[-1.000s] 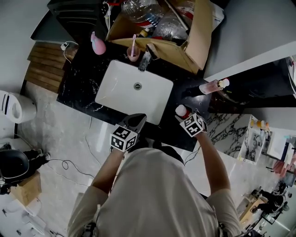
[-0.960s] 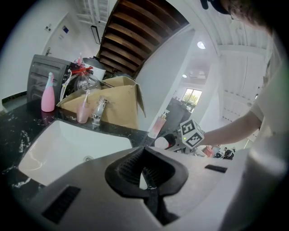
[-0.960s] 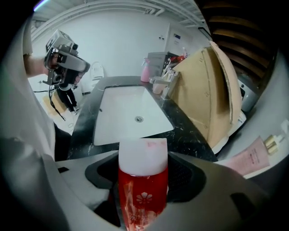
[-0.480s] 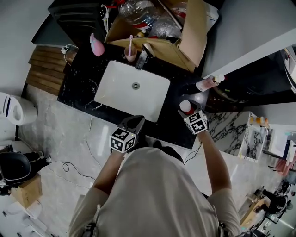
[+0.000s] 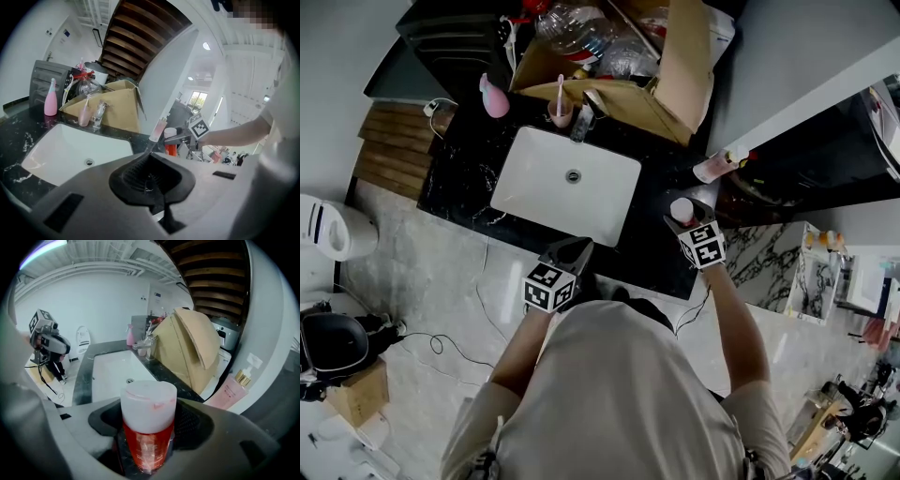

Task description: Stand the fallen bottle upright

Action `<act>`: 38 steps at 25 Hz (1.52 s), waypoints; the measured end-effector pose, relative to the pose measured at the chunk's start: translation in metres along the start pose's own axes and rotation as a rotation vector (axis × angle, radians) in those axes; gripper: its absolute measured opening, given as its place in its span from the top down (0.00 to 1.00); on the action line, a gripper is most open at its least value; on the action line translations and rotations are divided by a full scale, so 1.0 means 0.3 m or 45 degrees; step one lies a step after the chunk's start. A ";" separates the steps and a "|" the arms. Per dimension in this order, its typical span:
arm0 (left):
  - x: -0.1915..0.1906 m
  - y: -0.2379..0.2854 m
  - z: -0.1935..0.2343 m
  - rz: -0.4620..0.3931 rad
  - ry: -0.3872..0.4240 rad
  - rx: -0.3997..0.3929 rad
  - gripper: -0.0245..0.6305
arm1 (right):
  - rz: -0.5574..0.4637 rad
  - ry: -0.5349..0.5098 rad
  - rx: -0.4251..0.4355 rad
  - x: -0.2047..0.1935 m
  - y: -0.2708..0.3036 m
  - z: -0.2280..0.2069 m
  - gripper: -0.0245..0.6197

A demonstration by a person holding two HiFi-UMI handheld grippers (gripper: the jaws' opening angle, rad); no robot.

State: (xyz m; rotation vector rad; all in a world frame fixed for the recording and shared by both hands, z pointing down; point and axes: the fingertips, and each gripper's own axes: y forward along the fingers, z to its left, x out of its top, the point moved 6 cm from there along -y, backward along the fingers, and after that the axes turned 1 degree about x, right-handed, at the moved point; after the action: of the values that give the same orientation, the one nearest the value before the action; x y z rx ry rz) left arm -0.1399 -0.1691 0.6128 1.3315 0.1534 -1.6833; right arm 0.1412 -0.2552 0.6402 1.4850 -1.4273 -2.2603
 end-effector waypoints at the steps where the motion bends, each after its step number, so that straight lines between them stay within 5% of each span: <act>1: -0.002 0.000 -0.003 0.002 0.000 -0.002 0.95 | -0.010 0.008 -0.003 0.003 -0.004 -0.002 0.49; 27: 0.015 0.011 0.016 0.056 0.035 -0.040 0.95 | -0.271 0.313 -0.103 0.008 -0.055 -0.013 0.49; 38: 0.022 0.000 0.025 0.051 0.054 -0.056 0.95 | -0.276 0.383 -0.133 0.004 -0.051 -0.006 0.49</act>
State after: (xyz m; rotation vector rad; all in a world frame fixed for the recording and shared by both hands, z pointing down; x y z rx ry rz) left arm -0.1448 -0.1773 0.6105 1.3297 0.1863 -1.6101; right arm 0.1481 -0.2484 0.6281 1.9257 -1.0950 -2.0658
